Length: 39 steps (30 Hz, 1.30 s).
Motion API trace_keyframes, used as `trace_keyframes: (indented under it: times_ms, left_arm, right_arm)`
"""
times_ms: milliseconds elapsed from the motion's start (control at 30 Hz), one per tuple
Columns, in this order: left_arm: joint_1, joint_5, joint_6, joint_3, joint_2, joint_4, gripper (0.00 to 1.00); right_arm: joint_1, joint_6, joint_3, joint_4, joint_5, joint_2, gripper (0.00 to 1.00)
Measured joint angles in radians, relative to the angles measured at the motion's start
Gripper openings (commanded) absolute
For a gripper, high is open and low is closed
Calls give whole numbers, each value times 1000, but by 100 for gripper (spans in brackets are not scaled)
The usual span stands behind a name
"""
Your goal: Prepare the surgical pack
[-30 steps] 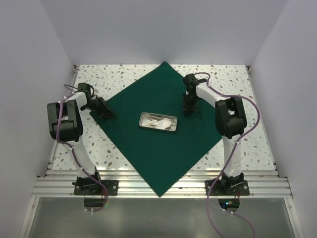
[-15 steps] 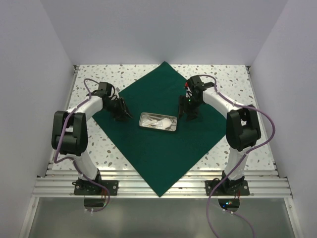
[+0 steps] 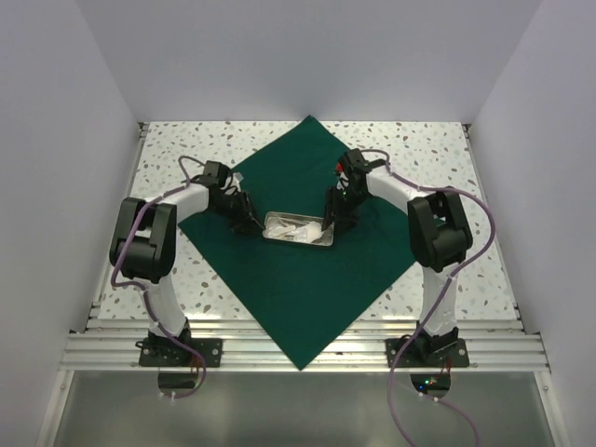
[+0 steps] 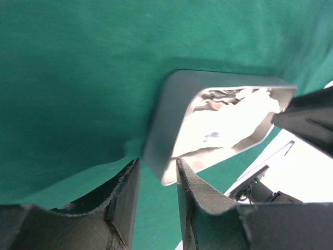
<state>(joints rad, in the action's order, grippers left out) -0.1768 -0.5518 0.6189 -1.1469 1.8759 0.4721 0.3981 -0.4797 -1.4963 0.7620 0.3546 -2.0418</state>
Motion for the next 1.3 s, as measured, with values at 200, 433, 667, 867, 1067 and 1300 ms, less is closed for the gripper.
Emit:
trace_keyframes:
  times_ms: [200, 433, 667, 867, 1067, 1300]
  left_arm:
    - [-46, -17, 23, 26, 0, -34, 37]
    - [-48, -21, 35, 32, 4, -40, 37]
    - [-48, -28, 43, 14, 31, -37, 37]
    - [-55, -29, 43, -11, 48, -39, 37]
    - [-66, -32, 48, -23, 63, -38, 37]
    - [-74, -36, 51, -43, 77, -35, 38]
  right_arm:
    - [-2, 5, -94, 21, -8, -53, 45]
    - [-7, 8, -149, 47, -19, -76, 44]
    - [-10, 9, -152, 52, -24, -79, 44]
    - [-26, 8, -136, 51, -23, -79, 44]
    - [-38, 9, -135, 51, -23, -79, 44]
    - [-46, 11, -135, 51, -23, -79, 46]
